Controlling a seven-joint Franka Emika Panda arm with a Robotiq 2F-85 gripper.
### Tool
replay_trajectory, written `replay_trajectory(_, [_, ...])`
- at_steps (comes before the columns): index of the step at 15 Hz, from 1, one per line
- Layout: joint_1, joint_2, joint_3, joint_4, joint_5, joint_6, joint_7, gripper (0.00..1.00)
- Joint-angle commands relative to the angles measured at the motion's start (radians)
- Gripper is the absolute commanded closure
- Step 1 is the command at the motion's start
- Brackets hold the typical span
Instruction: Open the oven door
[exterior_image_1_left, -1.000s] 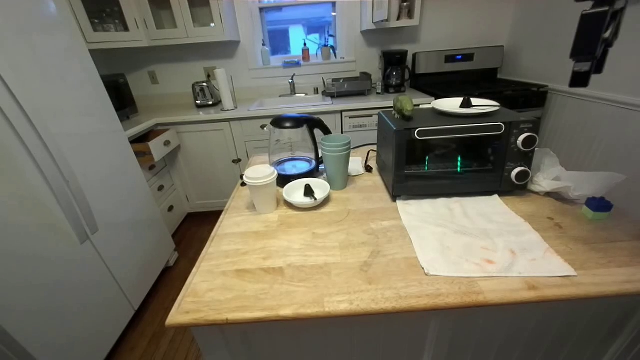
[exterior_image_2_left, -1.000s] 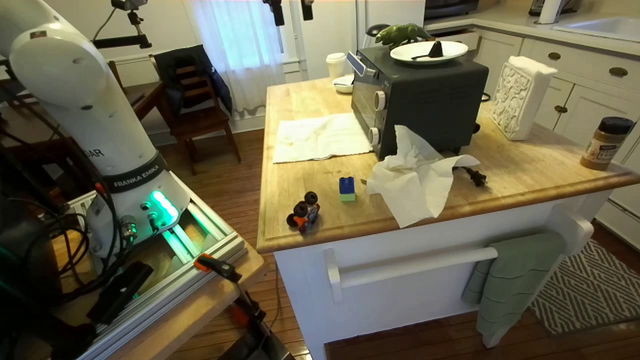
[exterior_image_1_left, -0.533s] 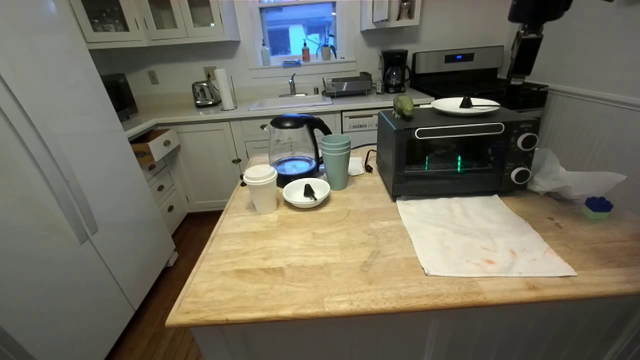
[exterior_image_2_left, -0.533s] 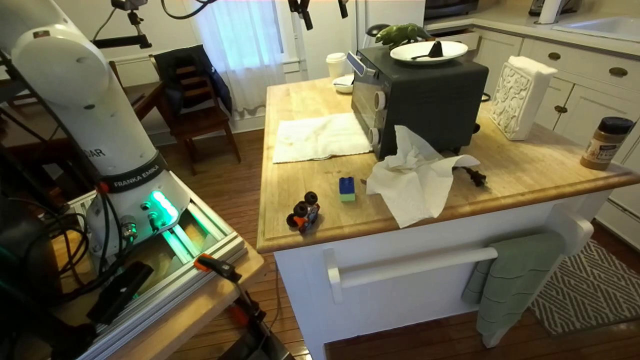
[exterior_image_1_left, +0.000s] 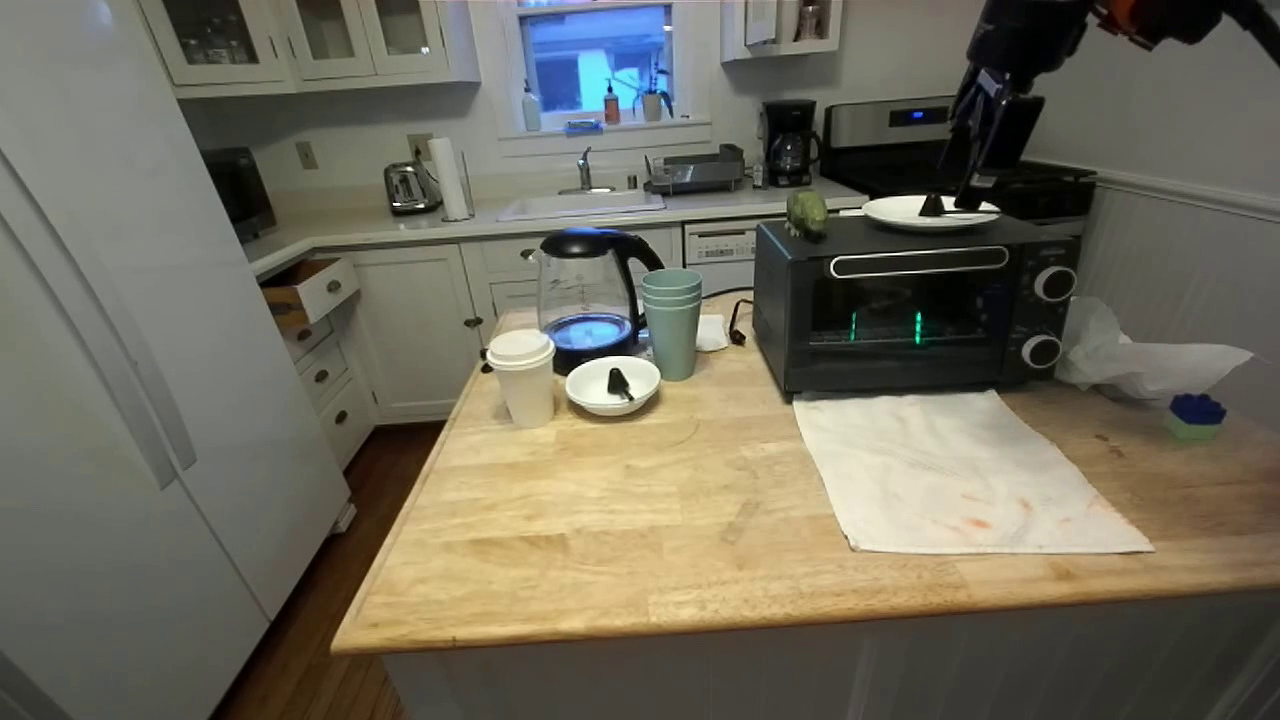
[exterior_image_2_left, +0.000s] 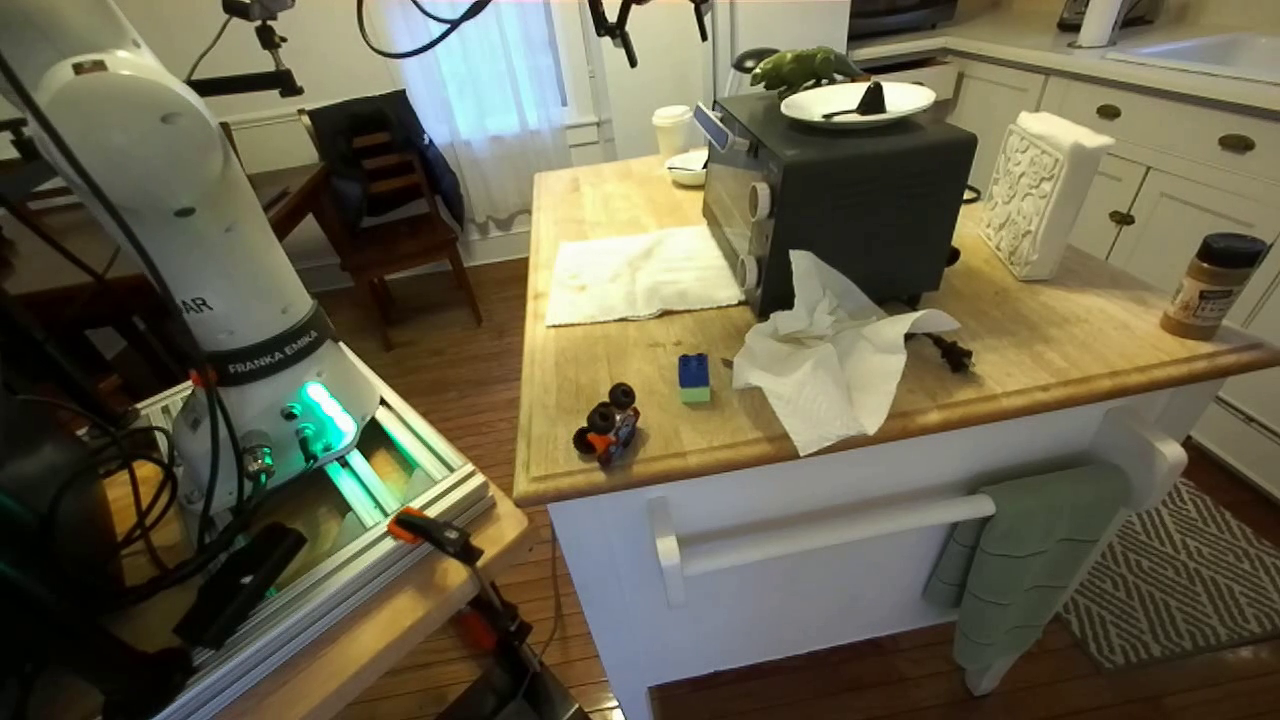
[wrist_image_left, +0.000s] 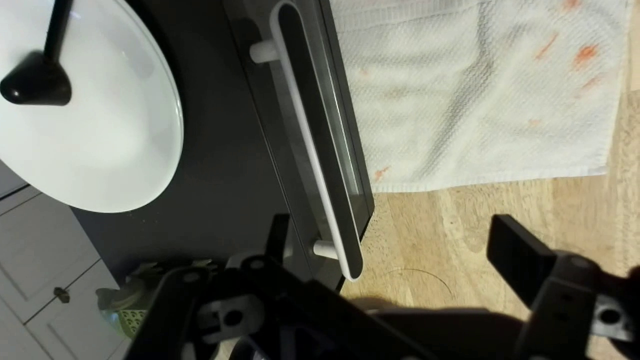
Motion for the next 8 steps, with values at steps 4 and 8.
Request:
replay_trajectory(4, [-0.007,0.000,0.007,0.001,0.003,-0.001,-0.006,0.00])
replay_trajectory(8, [-0.002,0.032,0.008,-0.005,0.017,0.037,-0.003,0.00])
